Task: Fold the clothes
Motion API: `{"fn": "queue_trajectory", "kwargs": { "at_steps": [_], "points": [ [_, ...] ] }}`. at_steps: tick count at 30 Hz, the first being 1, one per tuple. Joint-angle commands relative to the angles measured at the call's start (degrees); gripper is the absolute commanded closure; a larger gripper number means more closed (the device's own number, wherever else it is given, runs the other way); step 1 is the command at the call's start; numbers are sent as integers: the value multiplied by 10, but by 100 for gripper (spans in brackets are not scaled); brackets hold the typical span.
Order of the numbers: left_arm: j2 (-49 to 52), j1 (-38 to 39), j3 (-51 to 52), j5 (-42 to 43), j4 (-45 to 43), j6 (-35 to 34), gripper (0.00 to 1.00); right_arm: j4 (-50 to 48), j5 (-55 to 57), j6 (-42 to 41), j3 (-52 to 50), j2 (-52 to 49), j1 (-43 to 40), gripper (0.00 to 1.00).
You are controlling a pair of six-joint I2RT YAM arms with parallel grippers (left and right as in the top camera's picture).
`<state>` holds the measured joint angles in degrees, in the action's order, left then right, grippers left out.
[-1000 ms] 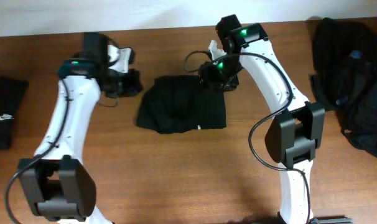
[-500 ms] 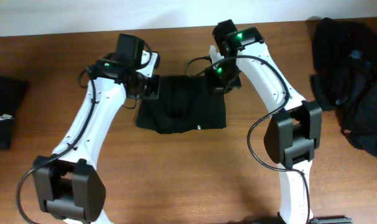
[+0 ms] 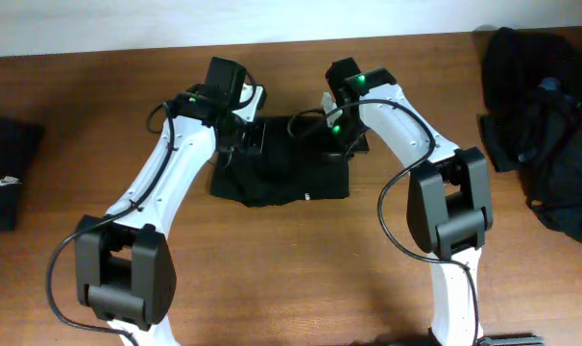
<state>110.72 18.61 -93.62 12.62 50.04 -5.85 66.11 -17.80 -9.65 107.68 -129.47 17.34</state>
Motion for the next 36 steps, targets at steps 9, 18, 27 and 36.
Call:
{"fn": "queue_trajectory", "kwargs": {
  "at_steps": [9, 18, 27, 36],
  "points": [
    [17, 69, -9, -37, -14, -8, 99, -43, -6, 11, -41, 15, 7, 96],
    [16, 71, -12, -60, -25, -8, 99, -29, 30, 13, -40, 15, -14, 96],
    [33, 81, -10, -65, -27, -8, 99, -36, 37, 30, -43, 15, -16, 95],
    [97, 92, -8, -64, -27, -10, 99, -38, 37, 30, -43, 15, -16, 95]
  ]
}}
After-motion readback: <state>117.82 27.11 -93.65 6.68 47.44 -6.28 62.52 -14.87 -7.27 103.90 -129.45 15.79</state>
